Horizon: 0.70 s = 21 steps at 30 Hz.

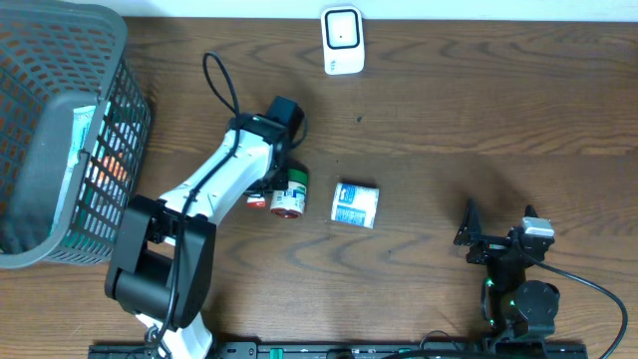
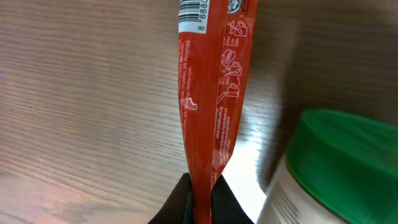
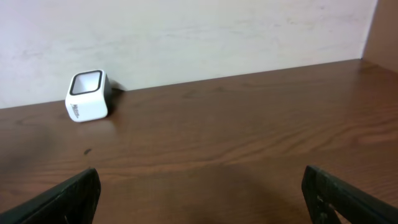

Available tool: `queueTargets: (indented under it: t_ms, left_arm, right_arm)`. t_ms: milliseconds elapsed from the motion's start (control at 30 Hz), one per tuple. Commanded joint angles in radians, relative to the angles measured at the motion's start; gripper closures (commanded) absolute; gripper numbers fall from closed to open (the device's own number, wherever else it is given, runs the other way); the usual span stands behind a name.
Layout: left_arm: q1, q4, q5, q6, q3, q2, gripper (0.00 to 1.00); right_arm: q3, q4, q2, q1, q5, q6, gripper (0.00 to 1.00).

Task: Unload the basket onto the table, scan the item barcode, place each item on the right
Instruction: 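Carry the red packet to the table beside the green-lidded jar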

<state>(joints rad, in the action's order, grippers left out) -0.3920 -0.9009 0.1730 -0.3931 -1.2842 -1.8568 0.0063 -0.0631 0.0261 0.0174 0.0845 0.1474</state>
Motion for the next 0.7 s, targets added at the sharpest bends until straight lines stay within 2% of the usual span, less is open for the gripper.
queueTargets:
  t_ms: [0,300,333,433,467,533,667]
  left_arm:
    - [0.024,-0.003,0.027,-0.008,0.006,0.0,0.92]
    - [0.027,-0.024,-0.014,-0.005,0.006,0.0,0.89]
    - [0.027,-0.024,-0.014,-0.005,0.006,0.0,0.85]
    - [0.027,-0.024,-0.013,-0.005,0.006,0.0,0.42]
    - [0.027,-0.025,-0.014,-0.003,0.006,0.0,0.32]
    - [0.027,-0.025,-0.014,0.028,0.006,0.0,0.29]
    - [0.027,-0.046,-0.014,0.044,-0.008,0.01,0.3]
  right_arm:
    - [-0.001,-0.003,0.0,0.005,0.003,-0.014,0.01]
    - [-0.001,-0.003,0.0,0.005,0.003,-0.014,0.01]
    - [-0.001,-0.003,0.0,0.005,0.004,-0.014,0.01]
    - [-0.001,-0.003,0.0,0.005,0.003,-0.014,0.01]
    - [-0.001,-0.003,0.0,0.005,0.003,-0.014,0.01]
    - [-0.001,-0.003,0.0,0.005,0.003,-0.014,0.01]
    - [-0.001,-0.003,0.0,0.005,0.003,-0.014,0.01]
